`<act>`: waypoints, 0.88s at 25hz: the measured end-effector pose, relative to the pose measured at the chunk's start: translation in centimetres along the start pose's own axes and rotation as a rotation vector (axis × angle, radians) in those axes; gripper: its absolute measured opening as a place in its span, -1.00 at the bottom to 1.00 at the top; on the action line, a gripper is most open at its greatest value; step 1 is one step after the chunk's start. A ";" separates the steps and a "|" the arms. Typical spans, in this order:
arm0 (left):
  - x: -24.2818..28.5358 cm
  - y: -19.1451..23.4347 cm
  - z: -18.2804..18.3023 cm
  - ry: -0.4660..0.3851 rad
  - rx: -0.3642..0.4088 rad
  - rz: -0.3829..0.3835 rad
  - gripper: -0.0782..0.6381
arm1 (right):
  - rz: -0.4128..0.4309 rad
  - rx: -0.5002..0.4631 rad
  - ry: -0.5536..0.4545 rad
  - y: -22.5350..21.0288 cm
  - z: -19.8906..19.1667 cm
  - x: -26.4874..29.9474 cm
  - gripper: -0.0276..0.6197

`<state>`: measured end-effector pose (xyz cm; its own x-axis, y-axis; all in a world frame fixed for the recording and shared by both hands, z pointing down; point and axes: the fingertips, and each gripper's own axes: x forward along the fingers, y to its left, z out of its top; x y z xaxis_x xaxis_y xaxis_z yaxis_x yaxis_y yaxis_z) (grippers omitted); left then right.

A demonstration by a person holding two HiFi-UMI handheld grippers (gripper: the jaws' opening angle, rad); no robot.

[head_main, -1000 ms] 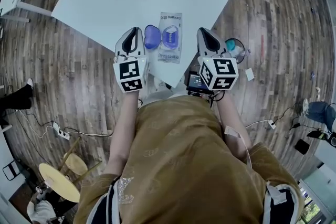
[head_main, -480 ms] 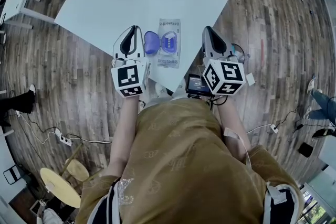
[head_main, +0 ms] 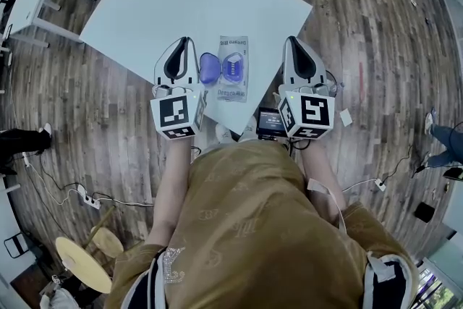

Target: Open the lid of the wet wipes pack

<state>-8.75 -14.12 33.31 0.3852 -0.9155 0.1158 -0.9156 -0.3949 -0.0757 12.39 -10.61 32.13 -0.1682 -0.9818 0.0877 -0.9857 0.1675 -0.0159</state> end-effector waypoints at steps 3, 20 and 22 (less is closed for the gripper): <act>0.1 0.1 0.5 -0.014 -0.016 0.000 -0.74 | 0.003 -0.028 -0.012 0.0 0.3 0.0 -0.89; 0.9 1.1 -0.7 0.018 -0.010 0.022 -0.75 | -0.003 -0.057 0.018 -0.2 0.2 1.1 -0.89; 1.0 1.0 -0.6 0.017 -0.010 0.019 -0.75 | -0.006 -0.056 0.020 -0.4 0.2 1.1 -0.89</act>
<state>-9.34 -15.38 33.98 0.3655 -0.9215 0.1314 -0.9240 -0.3763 -0.0685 12.57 -11.73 32.06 -0.1617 -0.9810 0.1072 -0.9852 0.1668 0.0404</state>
